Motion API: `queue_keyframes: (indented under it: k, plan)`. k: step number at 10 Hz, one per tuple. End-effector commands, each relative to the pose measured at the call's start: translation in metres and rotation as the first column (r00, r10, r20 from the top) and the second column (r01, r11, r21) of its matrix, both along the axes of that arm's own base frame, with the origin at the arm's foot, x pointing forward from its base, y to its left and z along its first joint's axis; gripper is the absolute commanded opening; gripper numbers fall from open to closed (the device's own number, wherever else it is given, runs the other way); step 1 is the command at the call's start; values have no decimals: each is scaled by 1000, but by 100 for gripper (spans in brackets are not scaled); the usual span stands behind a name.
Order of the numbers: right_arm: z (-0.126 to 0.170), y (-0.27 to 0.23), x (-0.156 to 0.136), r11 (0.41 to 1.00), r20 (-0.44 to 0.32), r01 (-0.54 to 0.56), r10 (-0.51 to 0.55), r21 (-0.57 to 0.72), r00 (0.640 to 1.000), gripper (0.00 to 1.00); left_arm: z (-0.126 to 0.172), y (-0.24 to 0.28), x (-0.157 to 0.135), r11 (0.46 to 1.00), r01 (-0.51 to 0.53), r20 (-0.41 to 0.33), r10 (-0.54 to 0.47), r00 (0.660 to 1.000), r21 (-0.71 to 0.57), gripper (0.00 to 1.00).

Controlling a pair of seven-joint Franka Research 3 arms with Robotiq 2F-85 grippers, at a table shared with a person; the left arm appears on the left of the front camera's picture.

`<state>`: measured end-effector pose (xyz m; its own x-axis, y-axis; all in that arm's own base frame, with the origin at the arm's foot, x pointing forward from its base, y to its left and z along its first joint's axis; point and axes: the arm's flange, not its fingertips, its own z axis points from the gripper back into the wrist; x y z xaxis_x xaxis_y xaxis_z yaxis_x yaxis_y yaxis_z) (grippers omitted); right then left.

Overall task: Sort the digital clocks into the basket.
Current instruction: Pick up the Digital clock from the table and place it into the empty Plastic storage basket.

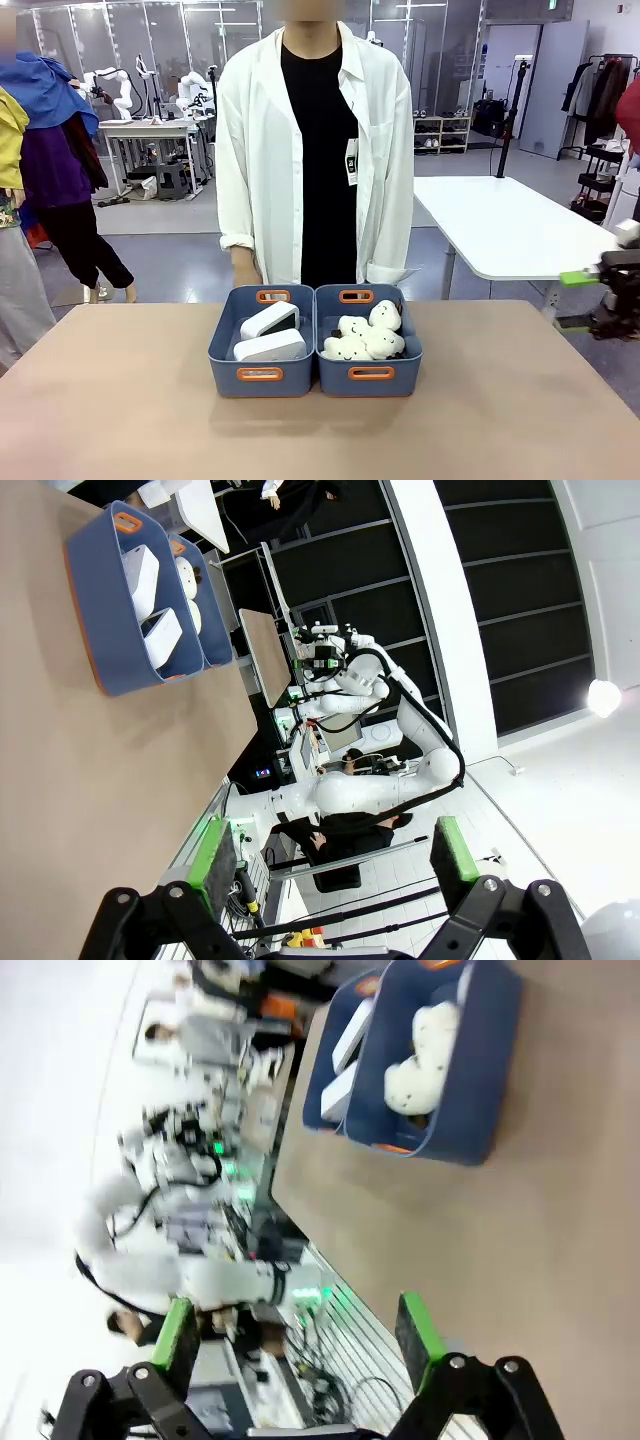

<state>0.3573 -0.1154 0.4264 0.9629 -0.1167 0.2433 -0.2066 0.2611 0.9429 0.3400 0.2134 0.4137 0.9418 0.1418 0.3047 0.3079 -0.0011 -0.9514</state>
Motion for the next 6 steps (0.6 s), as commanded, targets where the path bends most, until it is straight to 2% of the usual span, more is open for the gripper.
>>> queue_keyframes:
  k: [1,2,3,6]
  plan:
    - [0,-2,-11,990,-38,135,-133,34,990,100,3,1,-5,1000,2,3,-2,1000,10,100]
    - [-18,-10,-10,982,-19,180,-179,55,984,100,3,1,-5,1000,2,3,-2,1000,10,100]
    - [-5,-15,-11,997,-27,71,-70,21,997,100,3,1,-5,1000,2,3,-2,1000,10,100]
    - [-5,-15,-11,997,-27,71,-70,21,997,100,3,1,-5,1000,2,3,-2,1000,10,100]
